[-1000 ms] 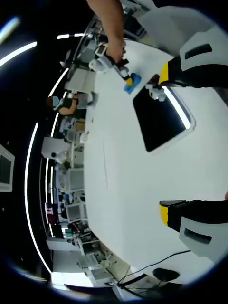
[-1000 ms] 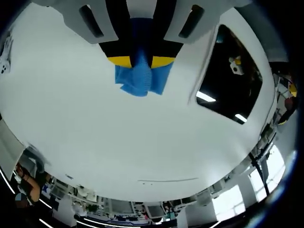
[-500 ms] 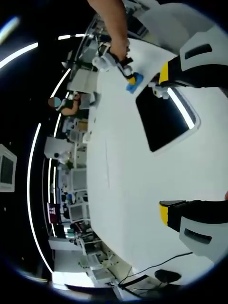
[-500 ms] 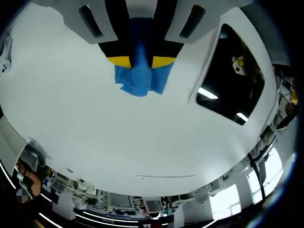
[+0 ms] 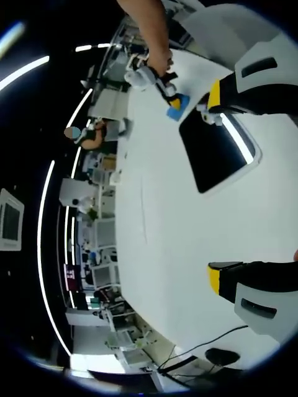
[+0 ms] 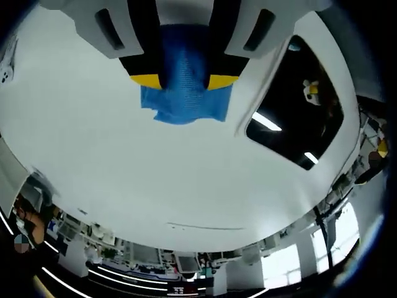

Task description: Wipe the mirror surface with the cleaning cloth until all visible marks leave the cleaned area.

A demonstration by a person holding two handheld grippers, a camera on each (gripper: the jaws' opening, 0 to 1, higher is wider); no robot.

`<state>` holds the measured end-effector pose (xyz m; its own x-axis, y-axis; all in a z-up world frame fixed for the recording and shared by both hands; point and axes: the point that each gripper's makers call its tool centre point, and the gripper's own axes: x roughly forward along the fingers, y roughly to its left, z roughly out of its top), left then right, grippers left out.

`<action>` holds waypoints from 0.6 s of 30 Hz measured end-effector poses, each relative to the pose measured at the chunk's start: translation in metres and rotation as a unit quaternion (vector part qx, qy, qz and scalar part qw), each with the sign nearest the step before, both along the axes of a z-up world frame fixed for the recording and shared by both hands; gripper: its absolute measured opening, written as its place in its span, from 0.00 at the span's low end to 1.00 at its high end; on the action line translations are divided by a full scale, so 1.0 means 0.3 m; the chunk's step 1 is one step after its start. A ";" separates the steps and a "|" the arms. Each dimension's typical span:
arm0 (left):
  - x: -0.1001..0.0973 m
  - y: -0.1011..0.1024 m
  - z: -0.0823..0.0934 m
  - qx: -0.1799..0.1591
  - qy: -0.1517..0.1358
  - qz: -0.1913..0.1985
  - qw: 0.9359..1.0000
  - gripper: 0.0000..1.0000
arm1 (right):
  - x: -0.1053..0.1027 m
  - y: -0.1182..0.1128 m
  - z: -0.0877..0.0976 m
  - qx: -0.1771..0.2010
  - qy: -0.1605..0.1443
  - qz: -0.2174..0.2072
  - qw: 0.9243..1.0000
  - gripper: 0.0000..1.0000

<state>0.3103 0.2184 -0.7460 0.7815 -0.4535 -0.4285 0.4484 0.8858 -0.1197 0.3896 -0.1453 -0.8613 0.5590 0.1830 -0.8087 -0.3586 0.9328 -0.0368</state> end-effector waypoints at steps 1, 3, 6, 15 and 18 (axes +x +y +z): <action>-0.004 0.002 -0.001 0.001 0.000 0.001 1.000 1.00 | 0.000 0.004 0.001 0.001 0.000 -0.002 1.000 0.25; -0.008 0.003 -0.001 0.002 0.000 0.000 1.000 1.00 | 0.001 0.010 0.001 0.008 -0.002 -0.003 1.000 0.28; -0.010 0.010 -0.003 0.001 0.004 0.002 1.000 1.00 | -0.006 0.043 0.002 0.035 0.003 -0.004 0.999 0.37; -0.002 0.011 0.008 -0.002 -0.003 -0.007 1.000 1.00 | 0.002 0.052 0.129 0.139 -0.017 -0.054 0.989 0.65; 0.005 0.014 0.002 -0.006 -0.003 -0.007 1.000 1.00 | 0.009 0.048 0.208 0.143 -0.054 -0.019 0.988 0.72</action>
